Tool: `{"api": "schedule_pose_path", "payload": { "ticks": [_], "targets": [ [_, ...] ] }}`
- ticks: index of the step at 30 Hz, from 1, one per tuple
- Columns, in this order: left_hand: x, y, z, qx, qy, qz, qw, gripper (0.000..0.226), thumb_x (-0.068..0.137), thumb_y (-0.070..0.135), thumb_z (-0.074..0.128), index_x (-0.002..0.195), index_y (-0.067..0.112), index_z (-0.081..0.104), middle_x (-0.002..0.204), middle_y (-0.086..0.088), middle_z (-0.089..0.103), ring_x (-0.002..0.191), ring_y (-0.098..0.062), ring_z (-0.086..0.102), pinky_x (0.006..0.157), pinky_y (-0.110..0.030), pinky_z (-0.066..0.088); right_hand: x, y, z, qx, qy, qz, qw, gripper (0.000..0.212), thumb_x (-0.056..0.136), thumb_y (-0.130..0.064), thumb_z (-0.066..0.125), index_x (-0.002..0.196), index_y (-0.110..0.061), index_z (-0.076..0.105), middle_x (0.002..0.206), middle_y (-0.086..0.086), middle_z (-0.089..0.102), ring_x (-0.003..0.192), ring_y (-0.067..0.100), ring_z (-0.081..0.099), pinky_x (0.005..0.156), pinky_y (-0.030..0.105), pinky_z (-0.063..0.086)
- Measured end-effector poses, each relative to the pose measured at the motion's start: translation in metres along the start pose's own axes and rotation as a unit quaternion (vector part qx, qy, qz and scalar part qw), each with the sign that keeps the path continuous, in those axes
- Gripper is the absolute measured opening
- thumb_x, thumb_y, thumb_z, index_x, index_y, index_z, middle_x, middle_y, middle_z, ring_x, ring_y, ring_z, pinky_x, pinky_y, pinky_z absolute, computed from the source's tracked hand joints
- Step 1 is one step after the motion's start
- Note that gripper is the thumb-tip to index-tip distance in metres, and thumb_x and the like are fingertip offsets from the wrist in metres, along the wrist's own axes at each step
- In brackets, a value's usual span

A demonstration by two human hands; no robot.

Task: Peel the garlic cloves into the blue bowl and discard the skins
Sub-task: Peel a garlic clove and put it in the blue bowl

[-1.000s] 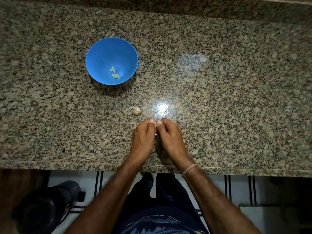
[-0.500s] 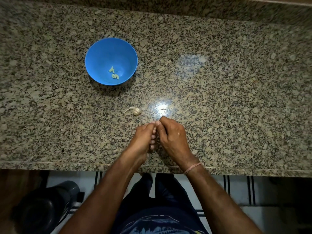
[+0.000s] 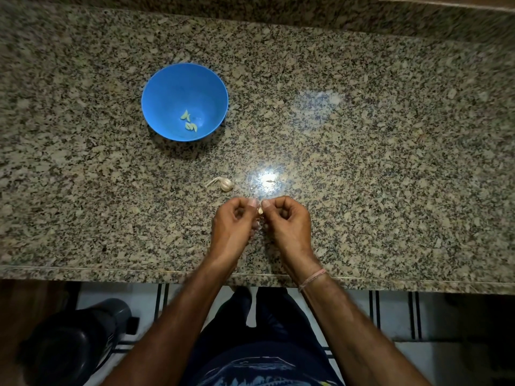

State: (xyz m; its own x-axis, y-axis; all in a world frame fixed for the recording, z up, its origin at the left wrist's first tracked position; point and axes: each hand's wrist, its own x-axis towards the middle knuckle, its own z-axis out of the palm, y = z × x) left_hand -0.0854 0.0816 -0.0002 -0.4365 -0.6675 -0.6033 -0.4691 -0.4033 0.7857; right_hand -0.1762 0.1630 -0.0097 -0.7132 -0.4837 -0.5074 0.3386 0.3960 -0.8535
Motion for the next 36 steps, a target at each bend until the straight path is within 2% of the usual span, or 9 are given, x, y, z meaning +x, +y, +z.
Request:
{"api": "schedule_pose_path", "payload": {
  "ticks": [3, 6, 8, 11, 14, 17, 27, 32, 36],
  "targets": [
    [-0.0021, -0.0006, -0.0063, 0.023, 0.0, 0.072, 0.997, 0.009, 0.096, 0.024, 0.073, 0.105, 0.022, 0.075, 0.094, 0.003, 0.078, 0.089, -0.011, 0.074, 0.077, -0.029, 0.061, -0.0017, -0.0032, -0.0028, -0.009, 0.007, -0.015, 1.0, 0.009, 0.096, -0.022, 0.074, 0.089, -0.016, 0.072, 0.085, 0.006, 0.074, 0.078, 0.021, 0.071, 0.071, 0.036, 0.062],
    [-0.0042, 0.0015, -0.0086, 0.053, 0.027, 0.103, 0.993, 0.01, 0.093, 0.02, 0.077, 0.102, 0.021, 0.078, 0.093, 0.006, 0.079, 0.089, -0.009, 0.076, 0.08, -0.028, 0.063, -0.0029, -0.0075, -0.0073, 0.012, -0.02, -0.015, 1.0, 0.003, 0.097, -0.011, 0.071, 0.096, -0.01, 0.074, 0.092, 0.006, 0.076, 0.083, 0.017, 0.075, 0.072, 0.027, 0.062],
    [-0.0036, 0.0015, -0.0084, 0.031, 0.037, 0.096, 0.994, 0.009, 0.093, 0.017, 0.077, 0.102, 0.02, 0.078, 0.092, 0.004, 0.079, 0.088, -0.011, 0.077, 0.082, -0.033, 0.064, -0.0039, -0.0089, -0.009, 0.021, -0.041, -0.024, 0.999, 0.006, 0.097, -0.007, 0.071, 0.101, -0.008, 0.074, 0.098, 0.006, 0.077, 0.093, 0.02, 0.076, 0.081, 0.031, 0.063],
    [-0.0047, 0.0019, -0.0068, -0.013, 0.04, 0.077, 0.996, 0.009, 0.094, 0.015, 0.076, 0.103, 0.016, 0.078, 0.094, 0.001, 0.08, 0.091, -0.014, 0.077, 0.086, -0.039, 0.064, -0.0047, -0.0071, -0.0076, 0.019, -0.046, -0.028, 0.998, 0.008, 0.094, -0.008, 0.074, 0.102, -0.01, 0.074, 0.099, 0.004, 0.078, 0.096, 0.022, 0.075, 0.087, 0.036, 0.063],
    [-0.0076, 0.003, -0.0069, -0.011, 0.032, 0.078, 0.996, 0.011, 0.094, 0.013, 0.076, 0.104, 0.015, 0.078, 0.095, 0.001, 0.08, 0.09, -0.013, 0.078, 0.085, -0.037, 0.064, -0.0031, -0.0064, -0.0061, 0.045, -0.032, 0.0, 0.998, 0.009, 0.093, -0.011, 0.077, 0.101, -0.009, 0.074, 0.099, 0.009, 0.078, 0.096, 0.026, 0.076, 0.087, 0.04, 0.064],
    [-0.0079, 0.0041, -0.0099, 0.008, 0.022, 0.085, 0.996, 0.013, 0.091, 0.014, 0.079, 0.105, 0.015, 0.079, 0.094, 0.003, 0.08, 0.088, -0.011, 0.078, 0.084, -0.033, 0.064, -0.0023, -0.0084, -0.0072, 0.075, -0.03, 0.023, 0.996, 0.012, 0.092, -0.009, 0.077, 0.102, -0.003, 0.074, 0.099, 0.015, 0.077, 0.095, 0.029, 0.076, 0.082, 0.034, 0.064],
    [-0.0077, 0.0028, -0.0088, 0.071, 0.065, 0.094, 0.991, 0.007, 0.09, 0.028, 0.08, 0.095, 0.023, 0.08, 0.084, 0.009, 0.077, 0.079, -0.005, 0.074, 0.074, -0.031, 0.064, -0.0048, -0.0034, -0.0076, 0.077, -0.044, 0.004, 0.996, 0.01, 0.094, -0.005, 0.074, 0.104, -0.005, 0.073, 0.105, 0.014, 0.075, 0.102, 0.031, 0.074, 0.09, 0.04, 0.063],
    [-0.0052, -0.0006, -0.0055, 0.004, 0.044, 0.046, 0.998, 0.01, 0.093, 0.028, 0.078, 0.098, 0.02, 0.079, 0.089, 0.002, 0.079, 0.087, -0.015, 0.077, 0.082, -0.036, 0.064, -0.0051, -0.0031, -0.0075, 0.086, -0.054, 0.012, 0.995, 0.011, 0.095, -0.004, 0.073, 0.106, -0.005, 0.072, 0.105, 0.013, 0.075, 0.101, 0.03, 0.074, 0.091, 0.042, 0.063],
    [-0.005, -0.0002, -0.0042, -0.017, 0.031, 0.036, 0.999, 0.009, 0.096, 0.024, 0.074, 0.097, 0.016, 0.078, 0.085, -0.002, 0.079, 0.085, -0.019, 0.077, 0.082, -0.035, 0.062, -0.0059, -0.0028, -0.0078, 0.105, -0.055, 0.024, 0.993, 0.012, 0.096, -0.001, 0.069, 0.108, -0.002, 0.071, 0.109, 0.015, 0.074, 0.103, 0.031, 0.074, 0.09, 0.039, 0.063]
  ]
}}
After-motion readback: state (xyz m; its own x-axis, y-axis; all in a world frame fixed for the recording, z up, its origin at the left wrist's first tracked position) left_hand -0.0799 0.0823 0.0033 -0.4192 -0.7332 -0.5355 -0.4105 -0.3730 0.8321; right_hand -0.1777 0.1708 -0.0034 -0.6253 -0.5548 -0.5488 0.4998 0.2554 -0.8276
